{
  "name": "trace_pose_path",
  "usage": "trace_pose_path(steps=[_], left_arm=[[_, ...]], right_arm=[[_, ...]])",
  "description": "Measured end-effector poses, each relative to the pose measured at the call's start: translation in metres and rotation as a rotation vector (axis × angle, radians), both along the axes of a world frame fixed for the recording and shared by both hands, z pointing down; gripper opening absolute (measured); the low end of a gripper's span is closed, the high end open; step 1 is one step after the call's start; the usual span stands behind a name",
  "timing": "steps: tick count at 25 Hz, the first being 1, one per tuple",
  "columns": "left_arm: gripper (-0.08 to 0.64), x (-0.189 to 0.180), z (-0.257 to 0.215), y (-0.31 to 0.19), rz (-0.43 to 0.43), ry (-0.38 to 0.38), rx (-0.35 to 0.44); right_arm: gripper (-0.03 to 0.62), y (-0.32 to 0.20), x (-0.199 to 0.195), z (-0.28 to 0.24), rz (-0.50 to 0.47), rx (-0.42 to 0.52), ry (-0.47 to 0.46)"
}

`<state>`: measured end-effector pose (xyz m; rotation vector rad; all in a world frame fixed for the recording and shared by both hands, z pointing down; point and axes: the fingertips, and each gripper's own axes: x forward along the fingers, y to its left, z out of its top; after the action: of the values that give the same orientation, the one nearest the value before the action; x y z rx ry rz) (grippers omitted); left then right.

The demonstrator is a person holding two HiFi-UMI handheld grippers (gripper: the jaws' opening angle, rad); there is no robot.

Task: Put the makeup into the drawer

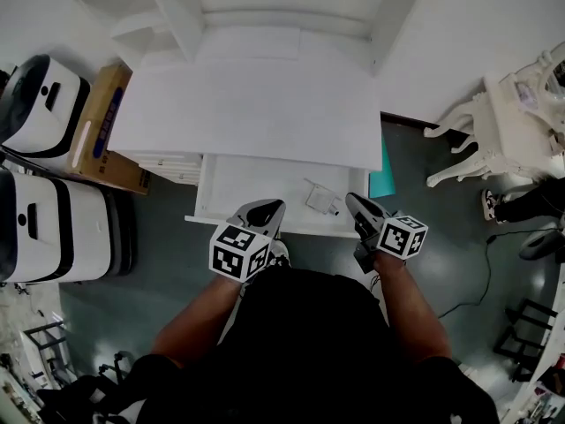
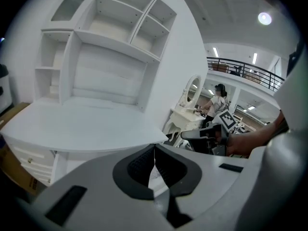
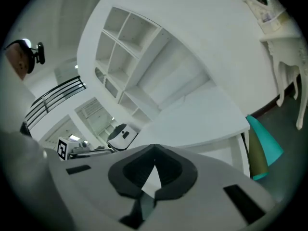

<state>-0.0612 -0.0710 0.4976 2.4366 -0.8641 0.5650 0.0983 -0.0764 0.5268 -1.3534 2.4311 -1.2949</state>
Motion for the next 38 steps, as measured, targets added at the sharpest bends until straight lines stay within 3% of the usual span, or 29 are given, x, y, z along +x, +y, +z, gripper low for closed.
trace_pose_path(steps=[8, 16, 23, 30, 38], left_arm=[[0.011, 0.05, -0.015, 0.042, -0.079, 0.015, 0.017], [0.011, 0.099, -0.03, 0.101, -0.132, 0.015, 0.052], [0.011, 0.13, -0.027, 0.164, -0.187, 0.023, 0.033], [0.011, 0.148, -0.026, 0.211, -0.219, 0.026, 0.014], [0.011, 0.138, -0.041, 0.226, -0.227, 0.005, 0.04]], right_arm=[[0.026, 0.049, 0.035, -0.056, -0.068, 0.143, 0.034], [0.028, 0.101, 0.067, -0.067, -0.147, 0.212, 0.087], [0.026, 0.167, 0.087, -0.053, -0.257, 0.187, 0.155], [0.026, 0.202, 0.108, -0.049, -0.266, 0.181, 0.177], [0.026, 0.215, 0.102, -0.055, -0.262, 0.175, 0.152]])
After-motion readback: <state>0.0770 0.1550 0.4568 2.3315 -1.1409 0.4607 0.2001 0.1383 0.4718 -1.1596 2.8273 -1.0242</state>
